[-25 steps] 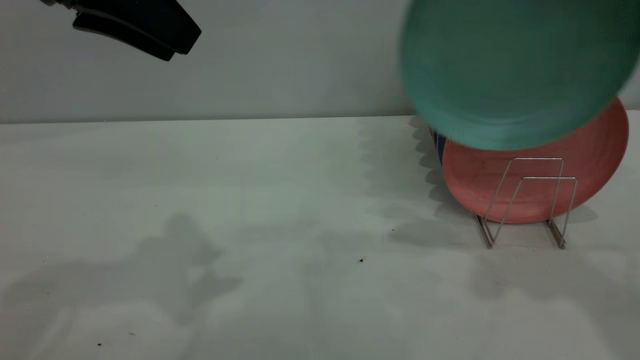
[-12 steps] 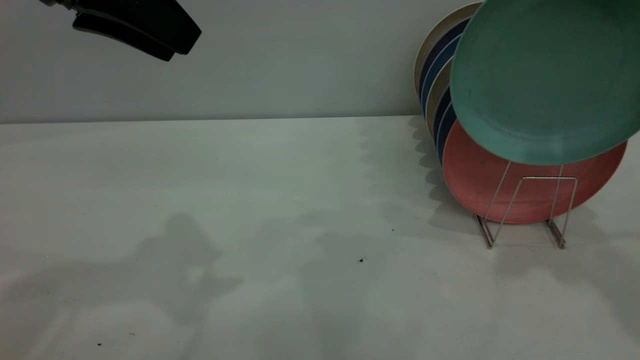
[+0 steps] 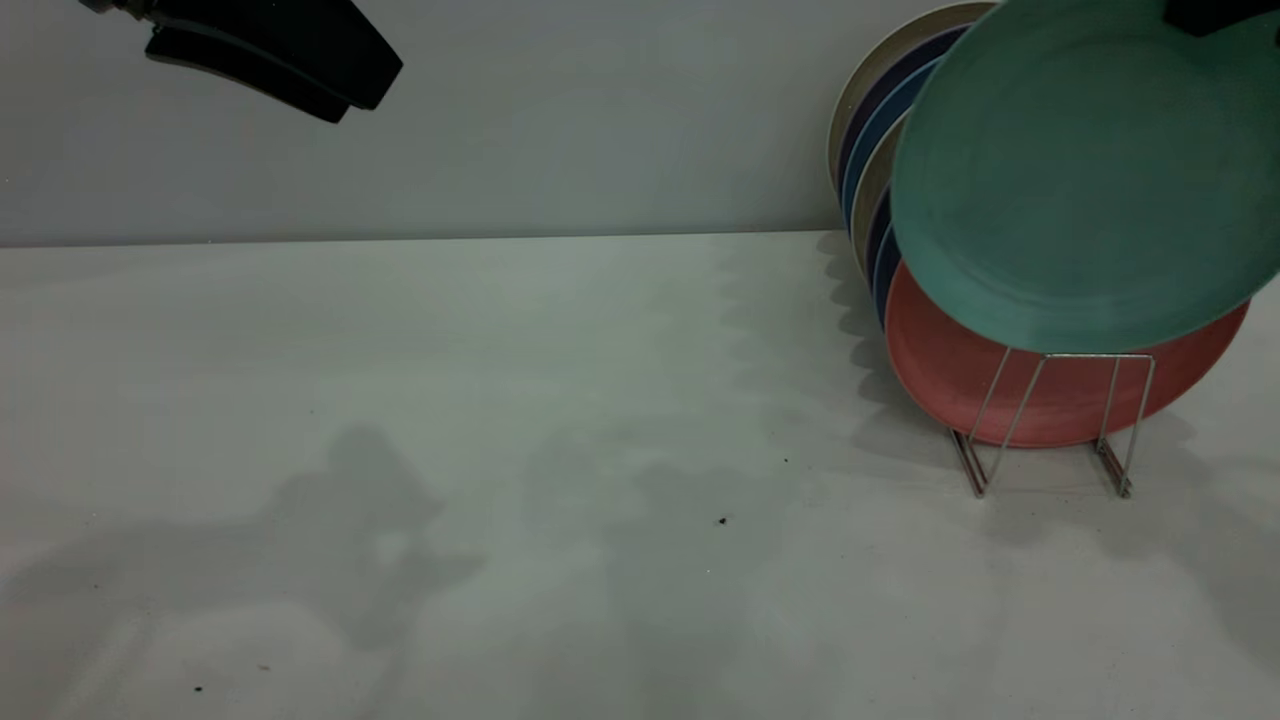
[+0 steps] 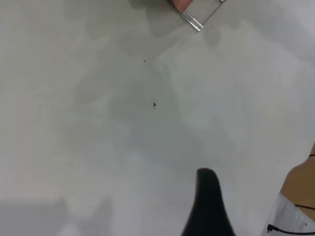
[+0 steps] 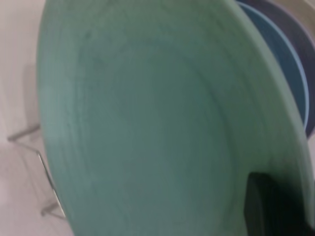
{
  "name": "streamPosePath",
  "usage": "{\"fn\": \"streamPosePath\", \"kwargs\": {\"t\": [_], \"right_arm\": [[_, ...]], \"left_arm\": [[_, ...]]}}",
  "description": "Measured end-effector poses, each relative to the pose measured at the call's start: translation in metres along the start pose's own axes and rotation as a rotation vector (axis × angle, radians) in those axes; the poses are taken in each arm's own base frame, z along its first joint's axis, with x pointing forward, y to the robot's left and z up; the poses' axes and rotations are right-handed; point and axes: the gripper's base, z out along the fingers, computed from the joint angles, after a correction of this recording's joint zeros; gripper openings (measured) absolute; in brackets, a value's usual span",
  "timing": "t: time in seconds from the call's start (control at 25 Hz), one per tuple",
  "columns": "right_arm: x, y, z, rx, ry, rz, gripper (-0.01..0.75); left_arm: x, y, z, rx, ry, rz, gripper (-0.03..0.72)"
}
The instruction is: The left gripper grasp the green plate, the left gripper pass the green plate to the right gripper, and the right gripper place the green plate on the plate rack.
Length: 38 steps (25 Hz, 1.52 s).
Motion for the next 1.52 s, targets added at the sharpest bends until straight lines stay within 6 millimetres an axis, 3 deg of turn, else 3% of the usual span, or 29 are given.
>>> {"fn": "streamPosePath", "kwargs": {"t": [0.24,0.72,0.96,1.12,1.2,1.36,1.52], "right_arm": [[-0.001,0.000,0.000,-0.001,-0.015,0.037,0.079],[-0.002,0.004,-0.001,-0.042,-0.015,0.039,0.314],[-0.011,0.003,-0.025,-0.067,-0.064,0.100,0.323],[-0.023,0.009,-0.054,-0.151,-0.126,0.227,0.324],[-0.031,0.014,-0.079,-0.214,-0.161,0.342,0.324],[-0.044,0.027,-0.148,-0.285,-0.203,0.581,0.324],[-0.040,0.051,-0.216,-0.280,-0.142,0.719,0.324]], "left_arm": [[0.000,0.000,0.000,0.000,0.000,0.000,0.580],[0.000,0.000,0.000,0.000,0.000,-0.001,0.580],[-0.001,-0.002,-0.003,-0.004,-0.006,0.005,0.580],[-0.007,-0.017,-0.021,-0.030,-0.047,0.038,0.580],[-0.010,-0.030,-0.035,-0.052,-0.078,0.055,0.580],[-0.011,-0.067,-0.076,-0.133,-0.137,0.088,0.580],[0.005,-0.108,-0.120,-0.272,-0.138,0.057,0.580]]}}
